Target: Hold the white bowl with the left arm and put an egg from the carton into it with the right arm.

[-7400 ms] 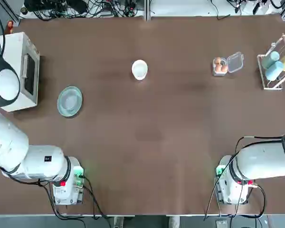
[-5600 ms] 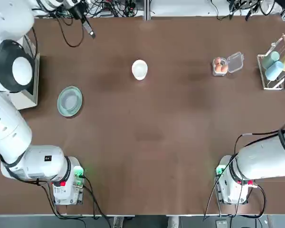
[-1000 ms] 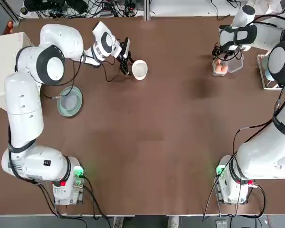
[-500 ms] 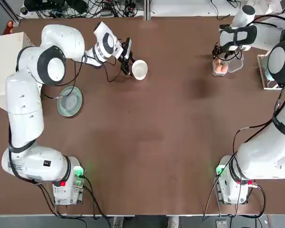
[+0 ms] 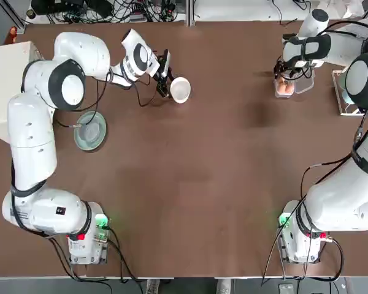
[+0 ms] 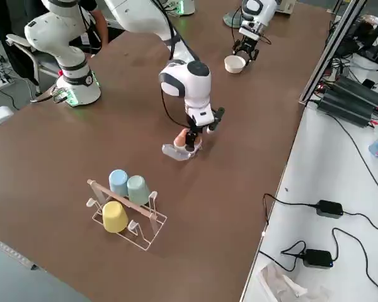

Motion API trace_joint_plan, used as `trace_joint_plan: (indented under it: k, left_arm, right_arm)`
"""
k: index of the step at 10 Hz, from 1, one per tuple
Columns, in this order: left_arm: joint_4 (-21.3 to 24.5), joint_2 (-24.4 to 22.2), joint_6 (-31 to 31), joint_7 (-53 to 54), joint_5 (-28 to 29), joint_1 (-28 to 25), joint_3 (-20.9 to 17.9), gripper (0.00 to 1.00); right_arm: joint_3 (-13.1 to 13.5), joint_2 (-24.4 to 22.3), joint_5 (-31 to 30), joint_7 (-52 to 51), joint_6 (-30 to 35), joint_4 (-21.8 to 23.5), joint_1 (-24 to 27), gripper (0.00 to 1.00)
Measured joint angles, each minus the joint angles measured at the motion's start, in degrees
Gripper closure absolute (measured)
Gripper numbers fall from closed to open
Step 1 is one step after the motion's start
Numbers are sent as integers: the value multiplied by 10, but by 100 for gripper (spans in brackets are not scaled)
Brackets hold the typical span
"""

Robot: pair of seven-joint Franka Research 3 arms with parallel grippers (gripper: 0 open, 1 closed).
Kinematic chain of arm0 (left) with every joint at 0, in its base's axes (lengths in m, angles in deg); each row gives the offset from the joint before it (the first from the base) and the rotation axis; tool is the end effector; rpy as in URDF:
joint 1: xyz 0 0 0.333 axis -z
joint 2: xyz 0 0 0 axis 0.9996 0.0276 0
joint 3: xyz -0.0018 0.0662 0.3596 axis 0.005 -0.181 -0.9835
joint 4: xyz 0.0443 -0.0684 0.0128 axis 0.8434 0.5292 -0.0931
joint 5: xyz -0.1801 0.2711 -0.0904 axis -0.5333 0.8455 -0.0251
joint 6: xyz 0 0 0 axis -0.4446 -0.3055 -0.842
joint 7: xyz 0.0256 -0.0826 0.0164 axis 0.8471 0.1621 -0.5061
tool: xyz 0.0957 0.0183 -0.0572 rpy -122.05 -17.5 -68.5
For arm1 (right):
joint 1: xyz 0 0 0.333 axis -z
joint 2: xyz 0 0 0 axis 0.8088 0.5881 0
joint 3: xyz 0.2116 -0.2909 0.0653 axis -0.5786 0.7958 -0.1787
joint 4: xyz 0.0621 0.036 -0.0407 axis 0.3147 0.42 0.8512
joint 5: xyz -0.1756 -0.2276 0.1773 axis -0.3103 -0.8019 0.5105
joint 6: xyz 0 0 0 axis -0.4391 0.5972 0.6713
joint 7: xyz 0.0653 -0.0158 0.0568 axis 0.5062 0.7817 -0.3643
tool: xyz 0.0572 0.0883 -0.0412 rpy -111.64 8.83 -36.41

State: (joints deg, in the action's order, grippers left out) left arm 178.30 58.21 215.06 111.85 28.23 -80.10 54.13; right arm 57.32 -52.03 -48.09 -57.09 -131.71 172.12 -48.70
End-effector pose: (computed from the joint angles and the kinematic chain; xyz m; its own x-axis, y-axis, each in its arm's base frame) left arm 0.6042 -0.3102 0.2216 -0.1208 -0.7842 0.6087 -0.9814 0.1865 0.0456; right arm 0.5977 -0.0302 0.2972 0.9984 0.0298 0.0473 0.0301 -0.9995 -0.0047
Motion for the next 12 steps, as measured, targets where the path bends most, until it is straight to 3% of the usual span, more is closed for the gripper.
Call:
trace_joint_plan:
  k: [3,5,6,12]
  left_arm:
    - [5,0,1,0,0,0,3,0]
    - [5,0,1,0,0,0,3,0]
    - [5,-1,1,0,0,0,4,0]
    - [5,-4,1,-3,0,0,7,0]
  right_arm:
    - [0,0,0,0,0,2,0,7]
    - [0,0,0,0,0,2,0,17]
    - [1,0,0,0,0,2,0,26]
    - [1,0,0,16,0,2,0,38]
